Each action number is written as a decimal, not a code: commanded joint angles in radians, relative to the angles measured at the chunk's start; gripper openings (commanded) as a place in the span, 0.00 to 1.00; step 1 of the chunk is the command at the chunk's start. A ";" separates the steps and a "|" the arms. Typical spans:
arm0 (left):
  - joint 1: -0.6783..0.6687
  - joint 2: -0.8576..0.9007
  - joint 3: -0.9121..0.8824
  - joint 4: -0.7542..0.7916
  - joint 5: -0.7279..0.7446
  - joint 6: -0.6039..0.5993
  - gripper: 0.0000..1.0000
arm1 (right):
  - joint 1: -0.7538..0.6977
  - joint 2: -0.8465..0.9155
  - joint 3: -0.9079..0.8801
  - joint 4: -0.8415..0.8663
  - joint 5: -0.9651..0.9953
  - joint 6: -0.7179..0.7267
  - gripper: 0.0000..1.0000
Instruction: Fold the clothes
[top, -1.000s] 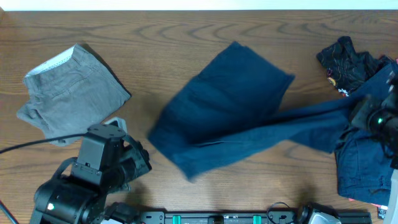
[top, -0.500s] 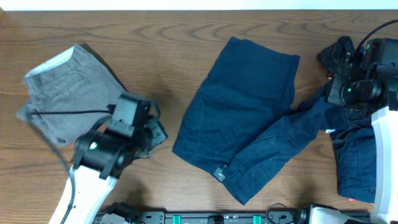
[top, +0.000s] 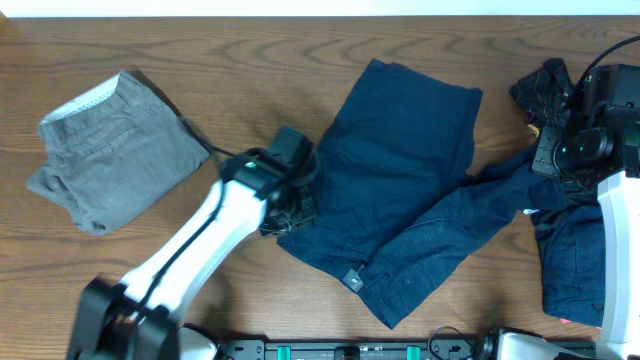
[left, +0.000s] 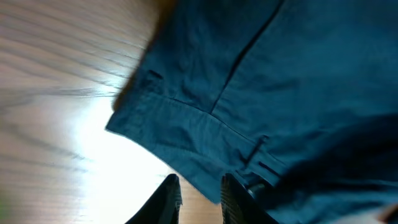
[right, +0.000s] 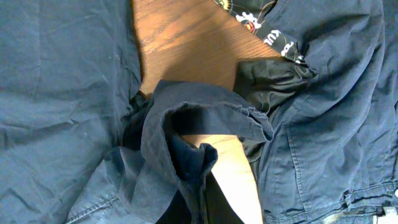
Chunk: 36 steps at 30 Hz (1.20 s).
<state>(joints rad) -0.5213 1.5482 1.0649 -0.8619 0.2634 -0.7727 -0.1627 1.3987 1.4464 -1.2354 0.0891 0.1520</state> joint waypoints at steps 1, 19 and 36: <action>-0.026 0.080 -0.014 0.011 0.017 0.042 0.23 | 0.010 -0.007 0.010 -0.006 0.021 0.012 0.01; -0.011 0.430 -0.014 0.333 -0.045 0.283 0.19 | 0.010 -0.007 0.010 -0.071 0.017 0.047 0.01; 0.243 0.470 0.193 0.627 0.000 0.361 0.19 | 0.118 -0.007 0.003 -0.156 -0.093 0.193 0.01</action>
<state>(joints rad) -0.2726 2.0075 1.2152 -0.2008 0.2371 -0.4629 -0.0753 1.3987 1.4464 -1.3911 0.0139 0.3077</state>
